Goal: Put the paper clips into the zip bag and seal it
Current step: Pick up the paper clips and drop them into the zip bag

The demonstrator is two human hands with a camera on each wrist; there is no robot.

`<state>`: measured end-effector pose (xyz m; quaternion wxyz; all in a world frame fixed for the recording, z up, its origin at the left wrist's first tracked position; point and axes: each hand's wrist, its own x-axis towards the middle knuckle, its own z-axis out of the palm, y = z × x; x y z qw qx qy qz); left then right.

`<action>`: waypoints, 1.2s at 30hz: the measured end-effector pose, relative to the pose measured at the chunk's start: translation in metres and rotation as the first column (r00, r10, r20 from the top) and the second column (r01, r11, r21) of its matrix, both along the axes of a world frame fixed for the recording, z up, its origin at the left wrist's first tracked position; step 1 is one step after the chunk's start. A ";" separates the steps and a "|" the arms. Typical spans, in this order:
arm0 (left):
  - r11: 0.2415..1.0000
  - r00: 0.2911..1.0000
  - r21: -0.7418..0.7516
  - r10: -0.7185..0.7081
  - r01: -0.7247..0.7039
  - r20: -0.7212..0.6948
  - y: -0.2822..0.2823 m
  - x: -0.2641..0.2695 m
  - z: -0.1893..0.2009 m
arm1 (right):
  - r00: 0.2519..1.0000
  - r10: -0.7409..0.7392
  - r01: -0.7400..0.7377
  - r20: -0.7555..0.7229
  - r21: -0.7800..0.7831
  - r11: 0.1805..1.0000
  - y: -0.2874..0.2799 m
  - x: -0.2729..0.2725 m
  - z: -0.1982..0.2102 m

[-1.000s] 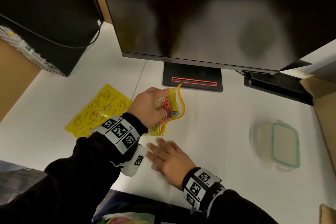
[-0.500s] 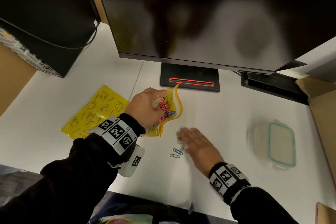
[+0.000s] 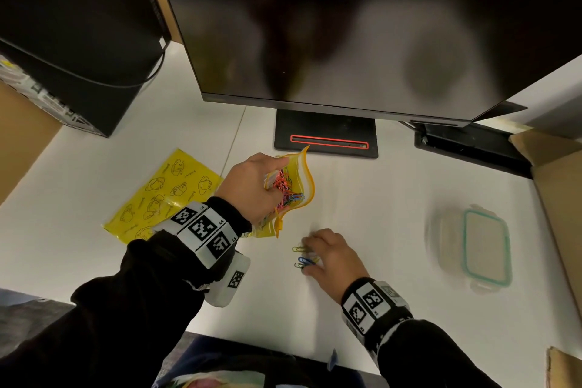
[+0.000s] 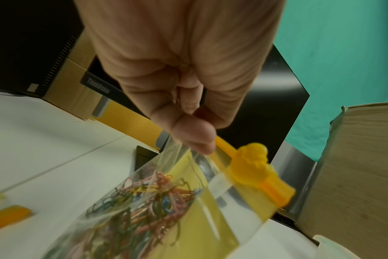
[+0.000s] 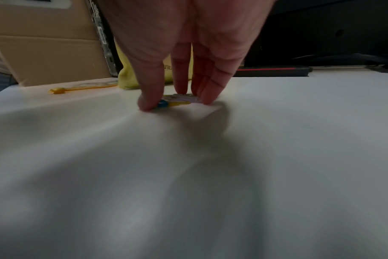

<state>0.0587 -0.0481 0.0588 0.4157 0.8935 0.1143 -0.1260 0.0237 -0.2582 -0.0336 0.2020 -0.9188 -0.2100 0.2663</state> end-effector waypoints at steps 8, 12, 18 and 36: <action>1.000 1.000 0.006 -0.002 0.002 0.001 -0.001 0.000 -0.001 | 0.992 0.118 -0.114 0.043 -0.088 0.990 0.005 -0.001 -0.007; 1.000 1.000 0.008 0.002 -0.002 -0.001 -0.001 0.000 0.000 | 0.985 0.153 -0.140 0.076 -0.157 0.978 0.011 -0.004 -0.012; 1.000 1.000 -0.015 0.007 -0.008 -0.006 -0.001 -0.001 0.001 | 0.982 0.179 -0.158 0.065 -0.244 0.957 0.021 0.001 -0.003; 1.000 1.000 -0.012 -0.009 0.009 0.005 -0.006 0.001 0.001 | 0.967 0.213 -0.165 0.139 -0.296 0.941 0.022 -0.002 0.008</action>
